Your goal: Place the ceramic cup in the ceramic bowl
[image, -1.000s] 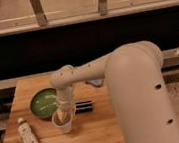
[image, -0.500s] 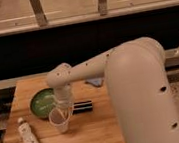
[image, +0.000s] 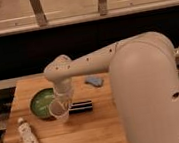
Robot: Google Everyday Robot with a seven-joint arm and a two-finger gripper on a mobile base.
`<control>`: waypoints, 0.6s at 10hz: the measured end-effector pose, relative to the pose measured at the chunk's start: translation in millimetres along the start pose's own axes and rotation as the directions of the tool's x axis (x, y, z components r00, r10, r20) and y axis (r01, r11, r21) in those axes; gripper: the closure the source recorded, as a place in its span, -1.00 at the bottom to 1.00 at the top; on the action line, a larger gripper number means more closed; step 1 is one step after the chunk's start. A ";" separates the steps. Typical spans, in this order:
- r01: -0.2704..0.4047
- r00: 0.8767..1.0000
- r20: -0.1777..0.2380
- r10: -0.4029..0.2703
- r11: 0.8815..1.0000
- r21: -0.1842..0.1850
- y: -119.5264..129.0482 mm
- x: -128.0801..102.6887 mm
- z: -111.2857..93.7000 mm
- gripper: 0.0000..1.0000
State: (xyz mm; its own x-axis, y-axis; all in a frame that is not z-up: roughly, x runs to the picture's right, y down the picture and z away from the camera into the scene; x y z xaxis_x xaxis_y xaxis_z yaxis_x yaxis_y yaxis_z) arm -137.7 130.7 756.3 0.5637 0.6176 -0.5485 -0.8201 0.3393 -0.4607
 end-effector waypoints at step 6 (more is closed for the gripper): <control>0.027 0.998 0.056 -0.032 0.995 0.097 -33.5 -50.7 -33.3 1.00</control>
State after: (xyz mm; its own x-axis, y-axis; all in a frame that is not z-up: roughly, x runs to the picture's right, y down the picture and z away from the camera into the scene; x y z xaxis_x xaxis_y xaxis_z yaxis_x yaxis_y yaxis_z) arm -135.6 64.4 776.3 0.5835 0.6450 -0.4935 -0.8104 0.4229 -0.4055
